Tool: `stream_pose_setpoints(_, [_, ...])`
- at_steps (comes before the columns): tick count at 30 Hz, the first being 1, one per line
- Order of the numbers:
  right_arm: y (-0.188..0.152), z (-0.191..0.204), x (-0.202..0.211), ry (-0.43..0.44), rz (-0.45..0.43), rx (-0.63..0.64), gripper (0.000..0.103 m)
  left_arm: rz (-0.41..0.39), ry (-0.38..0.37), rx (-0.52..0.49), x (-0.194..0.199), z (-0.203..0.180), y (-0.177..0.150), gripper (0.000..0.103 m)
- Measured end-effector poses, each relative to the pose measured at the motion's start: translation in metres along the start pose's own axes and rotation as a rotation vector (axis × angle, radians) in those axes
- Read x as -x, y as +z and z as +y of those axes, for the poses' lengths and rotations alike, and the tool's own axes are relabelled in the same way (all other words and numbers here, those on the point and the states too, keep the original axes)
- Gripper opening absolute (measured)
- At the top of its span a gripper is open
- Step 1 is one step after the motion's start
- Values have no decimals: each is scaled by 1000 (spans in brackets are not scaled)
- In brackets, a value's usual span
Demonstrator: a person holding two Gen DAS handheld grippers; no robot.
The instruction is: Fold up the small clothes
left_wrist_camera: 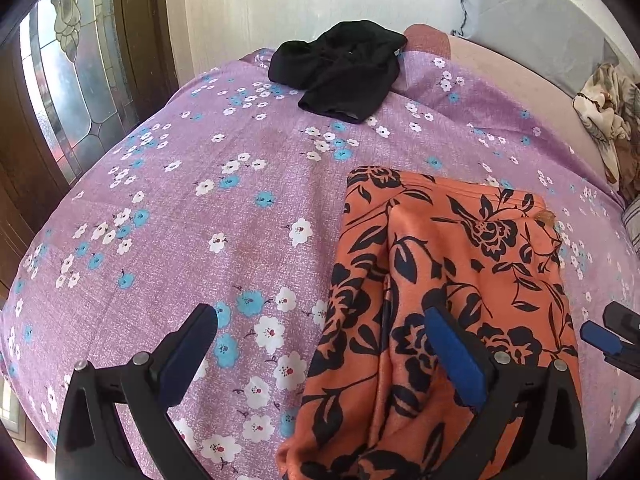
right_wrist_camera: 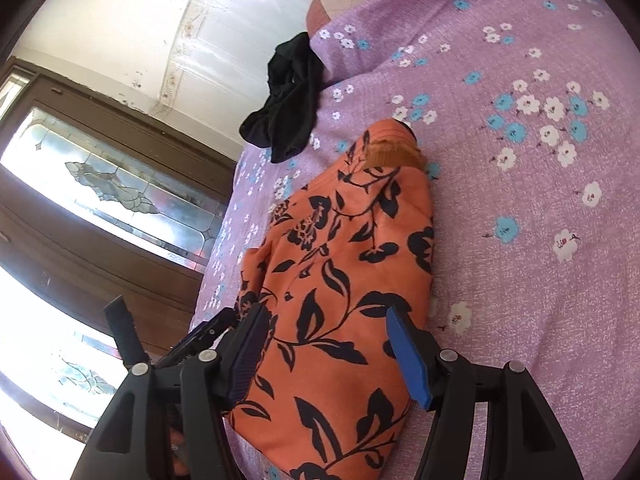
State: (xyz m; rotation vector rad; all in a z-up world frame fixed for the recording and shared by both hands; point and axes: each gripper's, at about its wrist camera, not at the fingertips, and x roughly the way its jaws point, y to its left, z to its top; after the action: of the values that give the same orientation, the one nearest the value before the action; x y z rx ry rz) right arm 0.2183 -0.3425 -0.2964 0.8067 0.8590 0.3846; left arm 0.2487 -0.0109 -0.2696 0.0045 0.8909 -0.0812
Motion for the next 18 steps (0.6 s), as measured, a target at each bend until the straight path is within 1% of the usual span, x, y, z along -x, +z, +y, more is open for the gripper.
stream_pose_setpoints(13, [1,-10,-6,-12,19,-30,65,13,-22,-19,-4,-8,1,103])
stream_pose_setpoints(18, [0,-12,-7,-17,21,-36,66,33,-49,-21,-7,-11,0,103])
